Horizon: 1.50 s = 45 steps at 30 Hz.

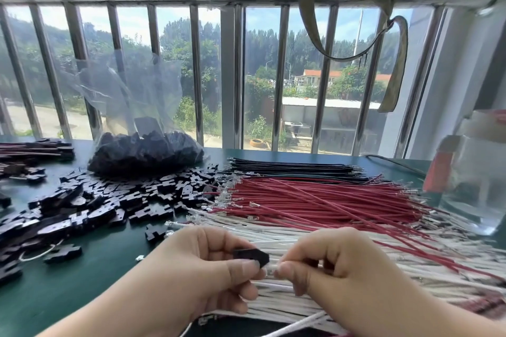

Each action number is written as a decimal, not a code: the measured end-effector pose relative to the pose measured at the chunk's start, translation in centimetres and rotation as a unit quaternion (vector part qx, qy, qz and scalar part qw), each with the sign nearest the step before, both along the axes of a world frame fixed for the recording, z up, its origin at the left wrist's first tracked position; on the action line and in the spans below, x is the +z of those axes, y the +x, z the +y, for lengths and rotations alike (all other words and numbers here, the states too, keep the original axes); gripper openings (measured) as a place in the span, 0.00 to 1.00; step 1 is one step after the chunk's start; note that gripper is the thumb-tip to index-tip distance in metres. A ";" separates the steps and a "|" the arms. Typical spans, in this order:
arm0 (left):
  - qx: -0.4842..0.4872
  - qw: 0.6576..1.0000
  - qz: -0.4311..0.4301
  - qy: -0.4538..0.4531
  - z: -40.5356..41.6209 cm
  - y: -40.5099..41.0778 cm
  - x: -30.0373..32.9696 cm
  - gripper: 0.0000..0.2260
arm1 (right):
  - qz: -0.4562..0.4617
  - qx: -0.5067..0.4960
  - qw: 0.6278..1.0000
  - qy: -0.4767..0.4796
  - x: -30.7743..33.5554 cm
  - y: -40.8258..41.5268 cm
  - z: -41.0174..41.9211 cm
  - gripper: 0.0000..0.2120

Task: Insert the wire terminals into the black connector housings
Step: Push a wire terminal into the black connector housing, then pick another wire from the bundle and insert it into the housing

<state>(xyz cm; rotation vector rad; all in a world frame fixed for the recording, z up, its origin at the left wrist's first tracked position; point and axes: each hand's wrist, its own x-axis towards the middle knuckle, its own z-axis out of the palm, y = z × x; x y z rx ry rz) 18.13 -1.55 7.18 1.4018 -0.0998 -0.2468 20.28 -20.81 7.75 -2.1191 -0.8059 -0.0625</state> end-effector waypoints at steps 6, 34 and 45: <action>0.001 1.000 -0.010 0.000 -0.2 -0.3 0.1 0.09 | -0.011 0.009 1.000 0.018 -0.2 -0.4 0.2 0.14; 0.037 0.999 -0.003 0.003 3.8 2.2 -0.7 0.06 | -0.102 -0.101 0.984 -0.106 1.3 6.6 0.3 0.07; -0.004 0.998 -0.024 0.062 5.0 2.8 -0.7 0.21 | -0.042 0.012 0.998 -0.046 2.7 3.4 2.5 0.06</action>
